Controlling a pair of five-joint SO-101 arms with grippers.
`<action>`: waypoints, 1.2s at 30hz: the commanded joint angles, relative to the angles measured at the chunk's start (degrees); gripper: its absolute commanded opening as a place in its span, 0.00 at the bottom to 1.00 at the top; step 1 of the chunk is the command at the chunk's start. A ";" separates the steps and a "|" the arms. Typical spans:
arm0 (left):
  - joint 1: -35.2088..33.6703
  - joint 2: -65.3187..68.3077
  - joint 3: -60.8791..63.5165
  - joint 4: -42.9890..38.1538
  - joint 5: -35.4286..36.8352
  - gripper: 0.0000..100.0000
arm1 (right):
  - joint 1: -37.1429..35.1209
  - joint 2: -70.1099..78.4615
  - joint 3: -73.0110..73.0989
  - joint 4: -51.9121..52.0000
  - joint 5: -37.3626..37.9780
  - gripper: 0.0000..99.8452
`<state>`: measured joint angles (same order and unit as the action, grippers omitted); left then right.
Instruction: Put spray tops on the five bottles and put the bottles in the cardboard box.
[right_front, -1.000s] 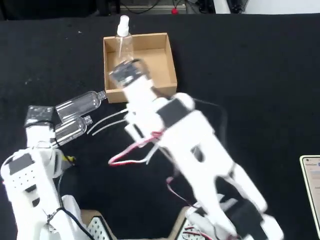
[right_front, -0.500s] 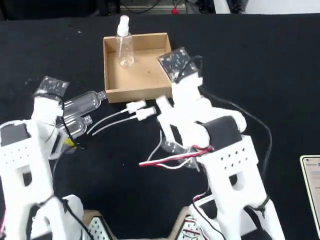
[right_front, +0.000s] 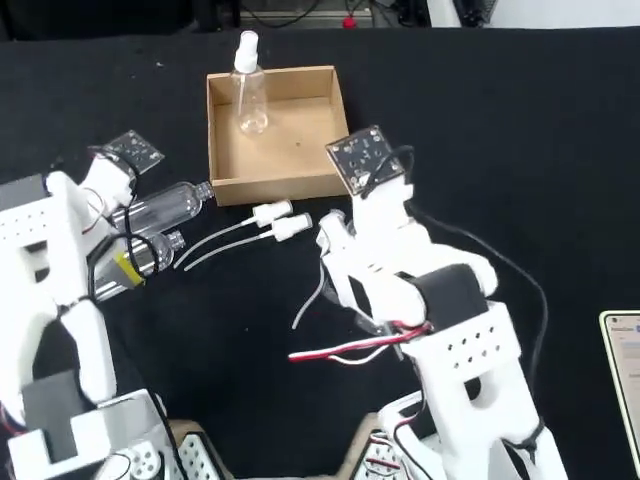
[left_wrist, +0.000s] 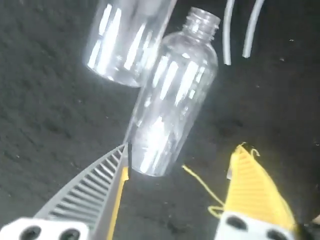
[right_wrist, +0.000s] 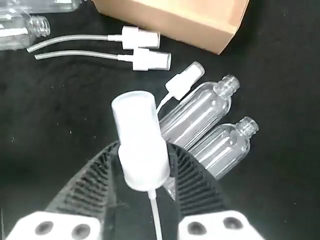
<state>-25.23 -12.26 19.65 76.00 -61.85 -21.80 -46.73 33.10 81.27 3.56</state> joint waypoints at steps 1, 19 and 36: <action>0.48 2.64 -6.73 0.26 -1.67 0.36 | 2.64 -1.45 1.10 -3.52 -0.53 0.01; 0.48 16.88 -7.96 -7.56 -6.15 0.36 | 3.43 -1.45 3.56 -5.27 -0.53 0.01; 1.54 16.09 -5.76 -5.89 -5.54 0.33 | 3.16 -1.45 4.18 -5.36 -0.44 0.01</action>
<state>-24.35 8.48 15.08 69.49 -67.74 -19.34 -46.73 37.67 77.41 3.47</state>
